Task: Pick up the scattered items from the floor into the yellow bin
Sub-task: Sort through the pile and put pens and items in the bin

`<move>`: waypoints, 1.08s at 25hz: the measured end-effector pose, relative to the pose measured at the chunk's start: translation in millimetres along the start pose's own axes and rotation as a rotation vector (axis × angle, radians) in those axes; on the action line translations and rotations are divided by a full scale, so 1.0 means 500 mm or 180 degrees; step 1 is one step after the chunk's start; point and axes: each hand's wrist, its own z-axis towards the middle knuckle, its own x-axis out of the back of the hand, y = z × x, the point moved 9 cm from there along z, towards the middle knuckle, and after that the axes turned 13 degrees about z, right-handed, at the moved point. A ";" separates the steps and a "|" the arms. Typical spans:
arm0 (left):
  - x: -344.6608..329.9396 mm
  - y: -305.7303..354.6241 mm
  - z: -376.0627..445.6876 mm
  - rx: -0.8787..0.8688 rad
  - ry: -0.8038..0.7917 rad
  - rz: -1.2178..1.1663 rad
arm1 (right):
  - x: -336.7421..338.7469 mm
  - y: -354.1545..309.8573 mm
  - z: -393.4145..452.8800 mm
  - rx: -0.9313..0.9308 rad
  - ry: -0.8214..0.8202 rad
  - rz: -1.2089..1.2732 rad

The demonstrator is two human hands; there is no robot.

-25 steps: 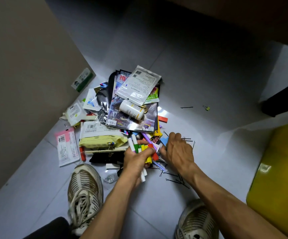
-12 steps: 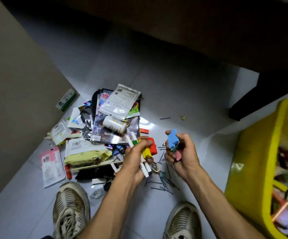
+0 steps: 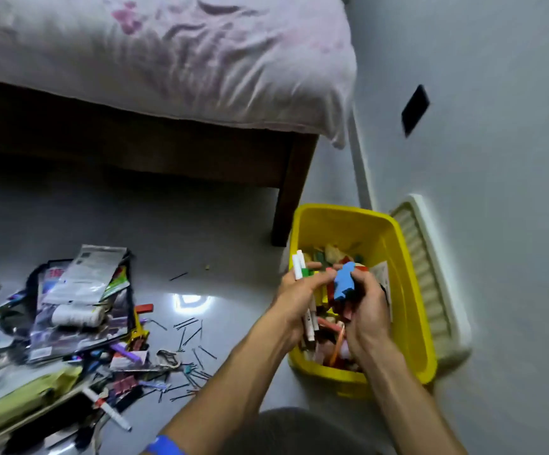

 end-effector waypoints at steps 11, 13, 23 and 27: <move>0.124 -0.015 0.004 -0.0274 0.0439 0.0092 | 0.021 0.027 0.016 -0.0002 0.0131 -0.1299; 0.187 -0.030 -0.011 -0.0287 0.0639 0.0022 | -0.024 0.056 0.001 0.0139 -0.0030 -0.1498; 0.636 -0.339 -0.138 0.0675 0.2455 0.0117 | -0.100 0.541 -0.060 -0.0939 -0.1569 -0.3596; 0.778 -0.426 -0.200 0.1051 0.3265 0.0597 | -0.095 0.674 -0.032 -0.0643 -0.2067 -0.4484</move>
